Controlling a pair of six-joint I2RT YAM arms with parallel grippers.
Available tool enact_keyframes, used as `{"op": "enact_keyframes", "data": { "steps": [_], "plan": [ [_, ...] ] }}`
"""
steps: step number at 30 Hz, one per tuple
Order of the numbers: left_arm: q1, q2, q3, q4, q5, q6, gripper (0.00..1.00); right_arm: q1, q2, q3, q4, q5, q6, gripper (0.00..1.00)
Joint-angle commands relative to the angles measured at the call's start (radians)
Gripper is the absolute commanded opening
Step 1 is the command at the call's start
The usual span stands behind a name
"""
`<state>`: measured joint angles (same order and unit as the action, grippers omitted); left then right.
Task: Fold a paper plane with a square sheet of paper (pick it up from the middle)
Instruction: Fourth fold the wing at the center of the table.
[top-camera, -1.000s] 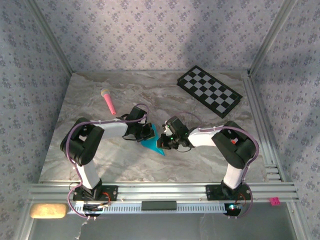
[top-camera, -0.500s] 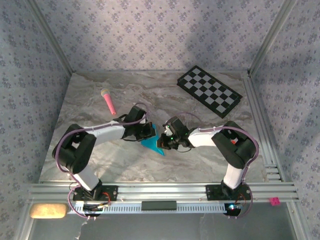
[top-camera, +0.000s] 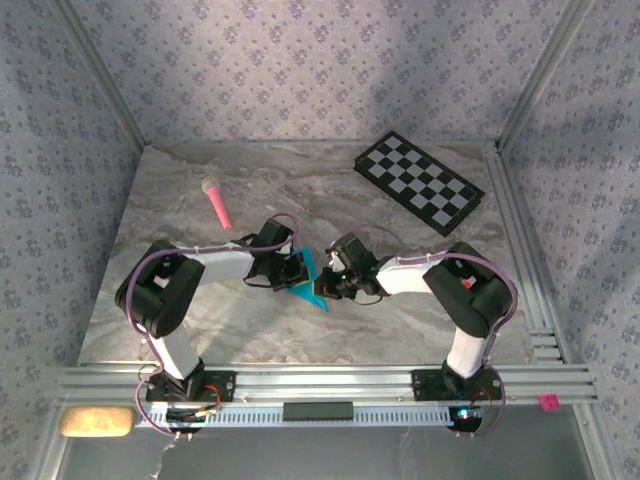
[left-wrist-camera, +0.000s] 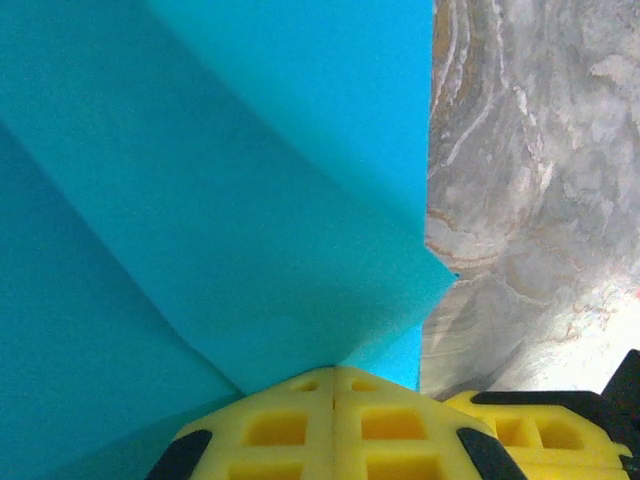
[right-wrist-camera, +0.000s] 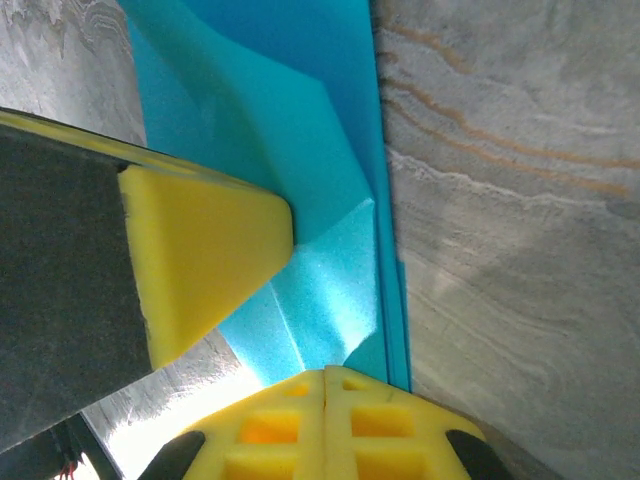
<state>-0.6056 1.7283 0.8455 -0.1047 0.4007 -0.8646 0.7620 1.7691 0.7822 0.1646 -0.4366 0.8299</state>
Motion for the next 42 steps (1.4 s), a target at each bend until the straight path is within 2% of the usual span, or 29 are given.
{"op": "enact_keyframes", "data": {
  "steps": [1, 19, 35, 42],
  "plan": [
    [0.04, 0.033, 0.042, -0.048, -0.085, 0.009, 0.02, 0.012, 0.046, -0.05, -0.151, 0.057, -0.022, 0.0],
    [0.137, 0.096, 0.129, -0.078, -0.076, 0.069, 0.02, -0.005, 0.027, -0.074, -0.175, 0.051, -0.055, 0.0],
    [0.264, 0.122, 0.145, -0.055, -0.03, 0.197, 0.04, -0.009, 0.03, -0.069, -0.176, 0.039, -0.06, 0.0],
    [0.282, 0.118, 0.199, -0.087, -0.019, 0.247, 0.04, -0.011, 0.036, -0.065, -0.174, 0.03, -0.06, 0.0]
  ]
}}
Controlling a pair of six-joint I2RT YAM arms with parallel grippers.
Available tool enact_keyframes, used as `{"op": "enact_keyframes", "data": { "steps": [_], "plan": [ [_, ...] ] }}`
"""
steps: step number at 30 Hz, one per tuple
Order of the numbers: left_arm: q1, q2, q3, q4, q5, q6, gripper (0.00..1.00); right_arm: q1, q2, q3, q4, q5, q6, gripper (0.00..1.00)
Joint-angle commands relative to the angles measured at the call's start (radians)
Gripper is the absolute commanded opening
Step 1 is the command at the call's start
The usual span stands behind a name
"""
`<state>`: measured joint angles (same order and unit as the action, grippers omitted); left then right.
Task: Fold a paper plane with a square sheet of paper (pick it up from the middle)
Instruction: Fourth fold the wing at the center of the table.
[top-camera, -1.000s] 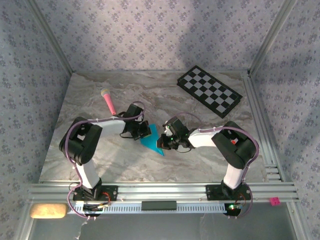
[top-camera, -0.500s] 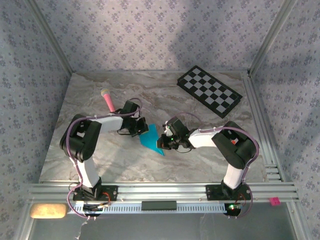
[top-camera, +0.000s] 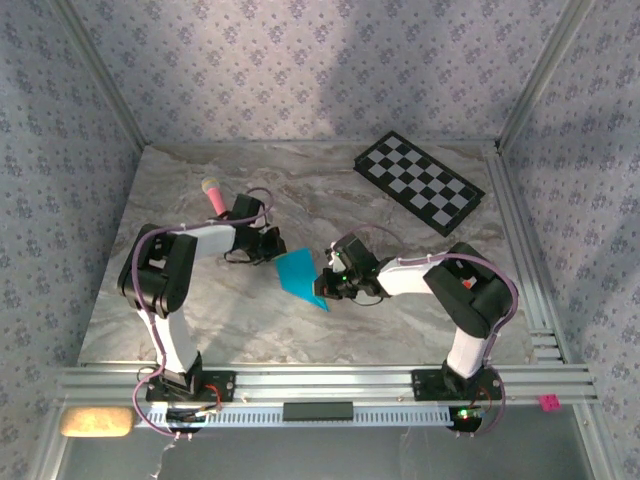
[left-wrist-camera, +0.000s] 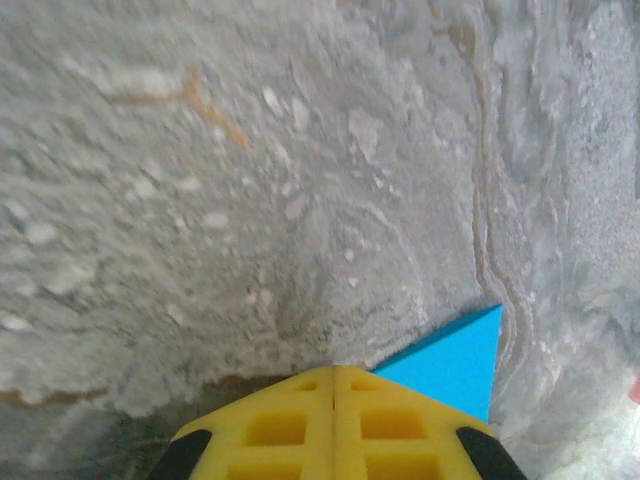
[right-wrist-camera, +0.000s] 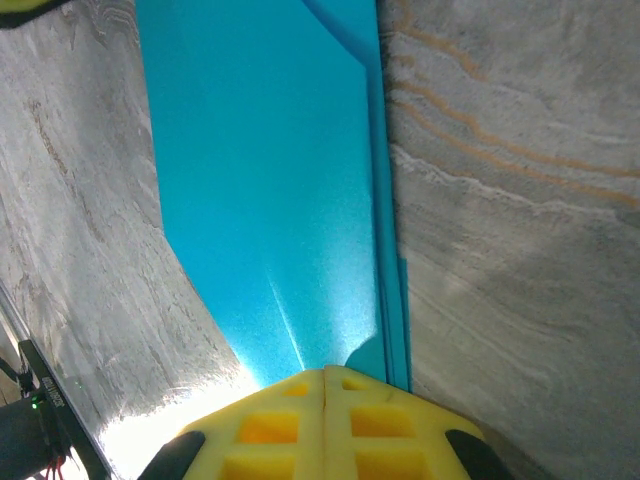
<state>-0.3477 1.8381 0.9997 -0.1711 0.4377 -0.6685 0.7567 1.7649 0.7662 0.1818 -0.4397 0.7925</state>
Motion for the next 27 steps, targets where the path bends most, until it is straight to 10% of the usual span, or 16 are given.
{"op": "enact_keyframes", "data": {
  "steps": [1, 27],
  "plan": [
    [0.024, 0.002, 0.05, -0.024, -0.056, 0.057, 0.04, -0.006, 0.039, -0.05, -0.191, 0.032, -0.023, 0.0],
    [-0.186, -0.105, -0.127, 0.069, -0.001, -0.052, 0.05, -0.008, 0.028, -0.043, -0.198, 0.04, -0.016, 0.0]
  ]
}}
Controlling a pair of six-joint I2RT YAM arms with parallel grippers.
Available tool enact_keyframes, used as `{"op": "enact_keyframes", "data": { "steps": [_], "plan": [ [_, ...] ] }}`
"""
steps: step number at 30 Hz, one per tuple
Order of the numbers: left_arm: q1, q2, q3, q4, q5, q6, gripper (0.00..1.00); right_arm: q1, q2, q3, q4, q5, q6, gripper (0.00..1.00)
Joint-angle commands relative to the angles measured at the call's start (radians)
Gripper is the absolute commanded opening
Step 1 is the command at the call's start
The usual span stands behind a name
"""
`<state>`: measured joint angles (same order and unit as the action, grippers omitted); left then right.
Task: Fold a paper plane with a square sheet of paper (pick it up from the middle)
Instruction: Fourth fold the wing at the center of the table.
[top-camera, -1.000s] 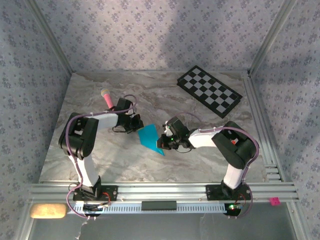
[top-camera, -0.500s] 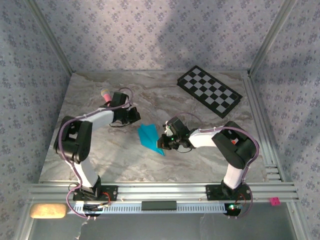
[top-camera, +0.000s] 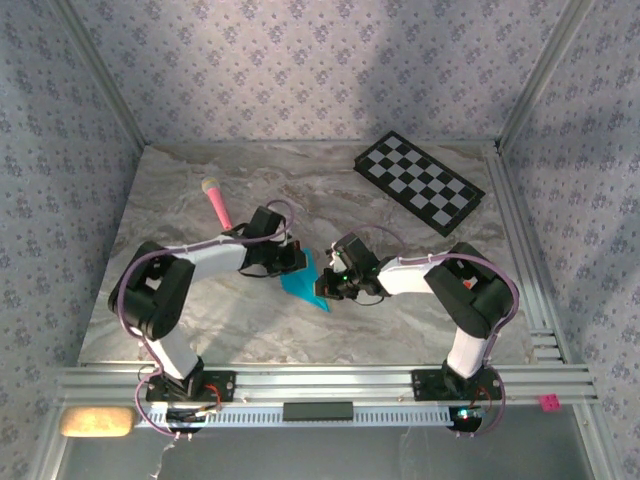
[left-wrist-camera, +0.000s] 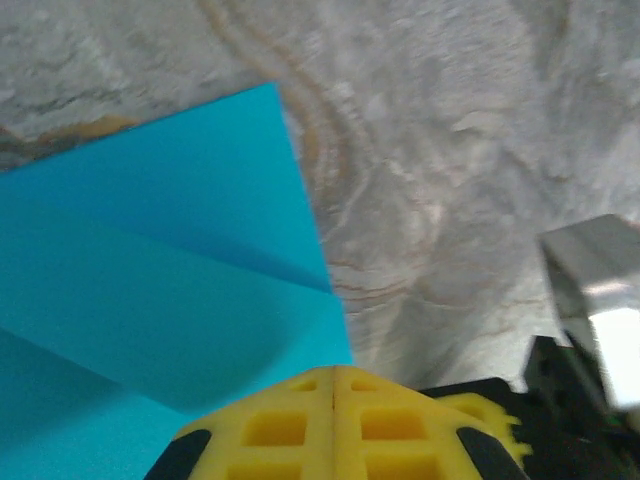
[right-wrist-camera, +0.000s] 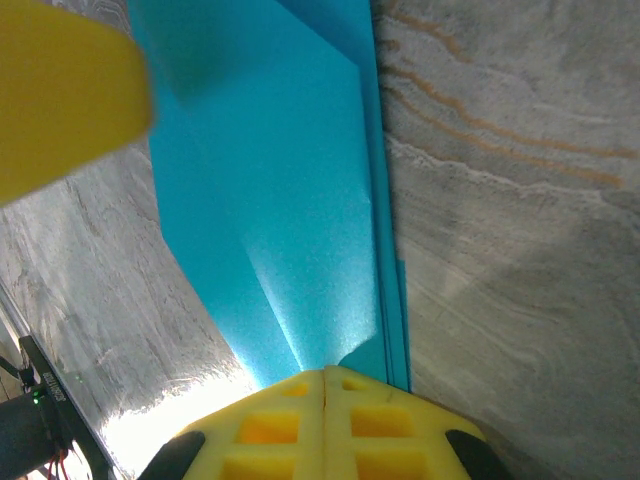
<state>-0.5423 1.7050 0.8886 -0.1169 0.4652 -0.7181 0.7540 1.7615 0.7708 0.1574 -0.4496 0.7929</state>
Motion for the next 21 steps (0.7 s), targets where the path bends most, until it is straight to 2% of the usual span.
{"op": "enact_keyframes", "data": {
  "steps": [1, 12, 21],
  "plan": [
    [0.009, 0.042, -0.023, 0.014, -0.041, 0.002, 0.05, -0.006, 0.028, -0.048, -0.17, 0.049, -0.017, 0.0],
    [0.025, 0.074, -0.038, -0.059, -0.103, 0.07, 0.02, 0.007, -0.121, 0.012, -0.189, 0.034, -0.047, 0.01],
    [0.025, 0.088, -0.026, -0.06, -0.095, 0.074, 0.02, 0.022, -0.008, 0.072, -0.125, -0.047, -0.045, 0.02]
  ]
}}
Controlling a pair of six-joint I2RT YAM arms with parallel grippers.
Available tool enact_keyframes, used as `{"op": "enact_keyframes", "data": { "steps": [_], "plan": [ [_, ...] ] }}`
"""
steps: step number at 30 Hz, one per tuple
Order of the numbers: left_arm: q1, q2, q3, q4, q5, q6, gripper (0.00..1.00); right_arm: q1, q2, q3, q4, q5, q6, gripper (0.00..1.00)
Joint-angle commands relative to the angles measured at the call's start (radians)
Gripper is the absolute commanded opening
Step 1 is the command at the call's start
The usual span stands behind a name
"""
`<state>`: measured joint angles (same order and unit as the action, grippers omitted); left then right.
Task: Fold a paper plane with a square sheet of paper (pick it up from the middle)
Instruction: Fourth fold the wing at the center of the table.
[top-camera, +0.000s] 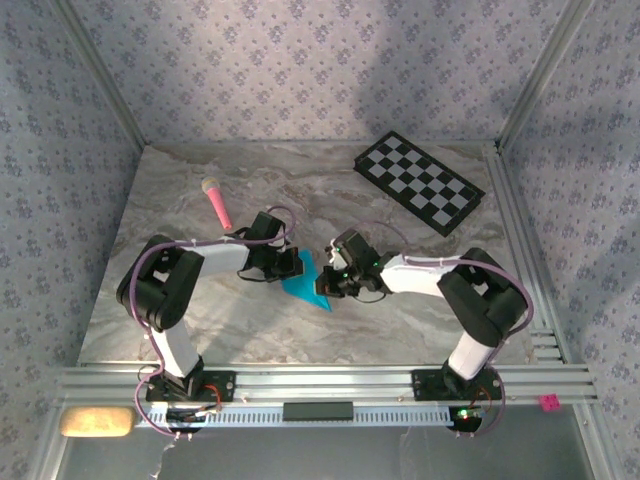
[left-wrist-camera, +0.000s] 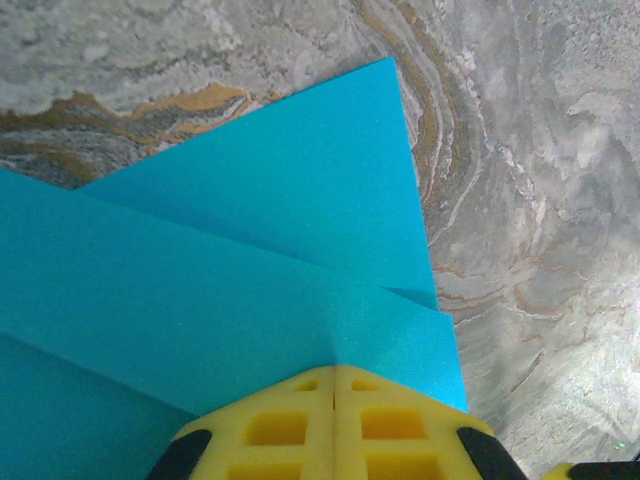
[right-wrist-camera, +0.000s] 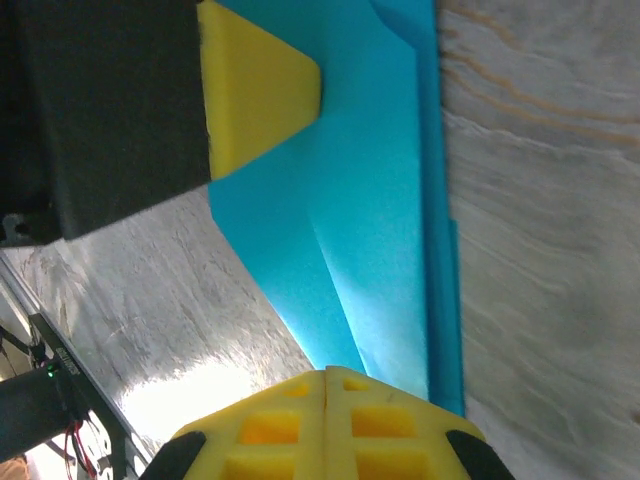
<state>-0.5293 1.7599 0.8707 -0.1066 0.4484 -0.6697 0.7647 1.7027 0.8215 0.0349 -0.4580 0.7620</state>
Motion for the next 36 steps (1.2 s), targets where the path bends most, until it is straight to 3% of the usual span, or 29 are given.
{"op": "enact_keyframes", "data": {
  "steps": [1, 15, 22, 36],
  "plan": [
    [0.011, 0.033, -0.009, -0.072, -0.079, 0.029, 0.02, 0.014, 0.062, 0.019, -0.007, -0.031, -0.014, 0.02],
    [0.02, 0.038, -0.005, -0.087, -0.089, 0.048, 0.01, 0.018, -0.082, -0.182, -0.013, -0.03, -0.022, 0.04],
    [0.021, 0.033, -0.01, -0.078, -0.077, 0.044, 0.01, 0.002, -0.189, -0.147, -0.031, -0.009, -0.019, 0.04],
    [0.019, 0.035, -0.012, -0.07, -0.067, 0.042, 0.01, -0.023, 0.062, 0.032, 0.034, -0.012, 0.056, 0.01]
  ]
}}
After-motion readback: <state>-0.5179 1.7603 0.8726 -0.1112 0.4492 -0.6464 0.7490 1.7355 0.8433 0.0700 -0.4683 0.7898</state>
